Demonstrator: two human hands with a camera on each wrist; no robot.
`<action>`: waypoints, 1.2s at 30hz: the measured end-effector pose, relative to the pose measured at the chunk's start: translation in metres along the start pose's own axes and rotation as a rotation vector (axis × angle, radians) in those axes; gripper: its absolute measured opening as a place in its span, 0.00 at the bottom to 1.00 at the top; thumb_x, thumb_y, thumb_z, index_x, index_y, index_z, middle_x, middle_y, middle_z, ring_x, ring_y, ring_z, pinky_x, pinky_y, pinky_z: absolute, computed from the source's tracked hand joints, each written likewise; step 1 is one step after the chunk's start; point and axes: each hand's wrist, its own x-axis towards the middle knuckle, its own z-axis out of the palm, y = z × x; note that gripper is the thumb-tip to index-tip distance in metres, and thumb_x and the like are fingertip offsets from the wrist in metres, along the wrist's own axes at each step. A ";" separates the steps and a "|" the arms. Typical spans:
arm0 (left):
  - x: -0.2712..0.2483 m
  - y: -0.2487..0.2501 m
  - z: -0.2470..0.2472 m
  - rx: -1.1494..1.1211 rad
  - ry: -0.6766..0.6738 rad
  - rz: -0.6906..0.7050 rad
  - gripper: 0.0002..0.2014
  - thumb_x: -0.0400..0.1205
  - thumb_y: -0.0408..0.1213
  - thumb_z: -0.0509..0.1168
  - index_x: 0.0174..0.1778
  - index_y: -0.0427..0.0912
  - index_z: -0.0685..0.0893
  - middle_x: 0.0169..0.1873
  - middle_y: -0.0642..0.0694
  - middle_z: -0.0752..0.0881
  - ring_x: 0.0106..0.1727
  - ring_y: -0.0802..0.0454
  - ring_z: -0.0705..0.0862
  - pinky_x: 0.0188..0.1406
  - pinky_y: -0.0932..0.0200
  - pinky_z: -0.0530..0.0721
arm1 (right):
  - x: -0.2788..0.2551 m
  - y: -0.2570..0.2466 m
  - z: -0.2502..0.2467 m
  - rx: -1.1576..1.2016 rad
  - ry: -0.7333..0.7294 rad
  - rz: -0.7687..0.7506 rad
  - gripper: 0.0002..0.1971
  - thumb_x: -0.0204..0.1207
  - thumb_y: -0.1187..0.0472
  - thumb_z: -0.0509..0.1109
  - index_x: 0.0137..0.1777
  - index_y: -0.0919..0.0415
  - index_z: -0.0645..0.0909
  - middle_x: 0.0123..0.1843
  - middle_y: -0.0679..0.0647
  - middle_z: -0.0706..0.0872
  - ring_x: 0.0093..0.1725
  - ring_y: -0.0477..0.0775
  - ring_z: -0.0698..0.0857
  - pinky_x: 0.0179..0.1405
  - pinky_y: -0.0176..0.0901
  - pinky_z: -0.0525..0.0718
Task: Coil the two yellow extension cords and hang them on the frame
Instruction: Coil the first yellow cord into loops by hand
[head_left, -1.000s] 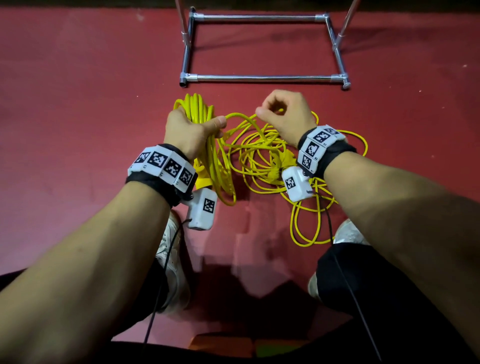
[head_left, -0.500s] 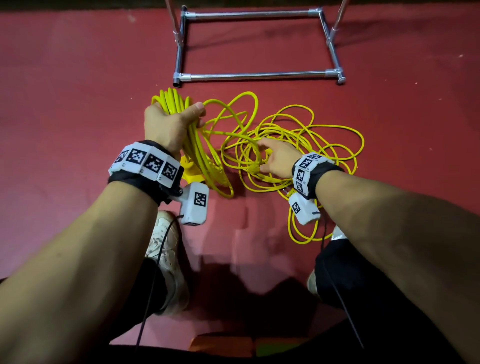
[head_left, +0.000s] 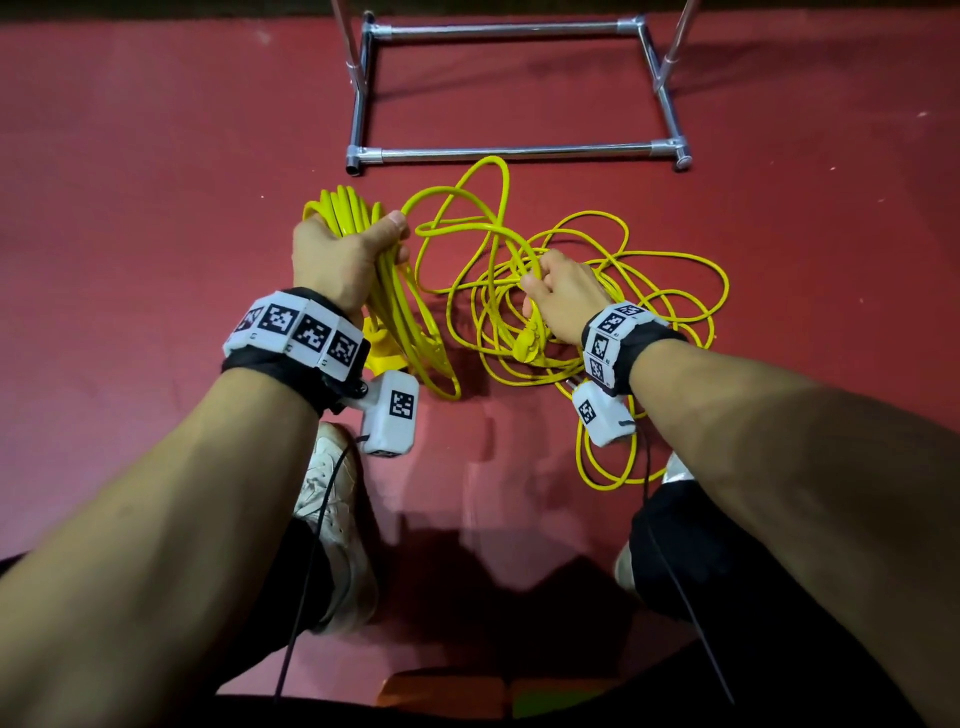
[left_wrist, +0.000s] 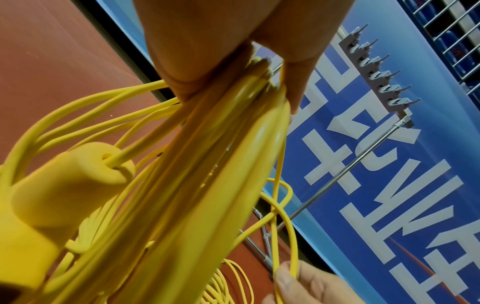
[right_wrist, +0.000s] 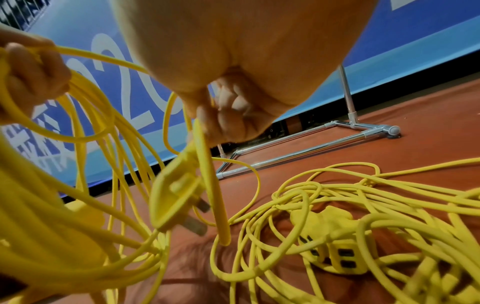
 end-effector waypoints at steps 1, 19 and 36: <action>0.000 -0.001 0.000 -0.006 0.004 -0.002 0.27 0.72 0.36 0.79 0.56 0.18 0.80 0.31 0.43 0.91 0.29 0.48 0.89 0.32 0.54 0.86 | 0.001 -0.003 0.001 0.010 0.018 0.005 0.11 0.87 0.54 0.58 0.52 0.62 0.73 0.37 0.47 0.91 0.34 0.49 0.80 0.41 0.48 0.78; 0.000 -0.009 0.002 0.029 -0.052 -0.032 0.21 0.68 0.40 0.80 0.47 0.30 0.83 0.28 0.44 0.89 0.29 0.43 0.87 0.35 0.49 0.85 | -0.006 -0.015 0.014 0.364 -0.167 0.051 0.07 0.86 0.63 0.62 0.59 0.60 0.67 0.46 0.57 0.92 0.33 0.59 0.92 0.35 0.58 0.89; -0.007 -0.013 0.001 0.063 -0.062 -0.083 0.40 0.63 0.44 0.82 0.61 0.17 0.77 0.35 0.40 0.92 0.31 0.43 0.89 0.36 0.49 0.86 | -0.009 0.008 0.004 -0.123 -0.049 -0.011 0.09 0.81 0.60 0.70 0.58 0.56 0.88 0.46 0.54 0.88 0.55 0.61 0.85 0.54 0.49 0.83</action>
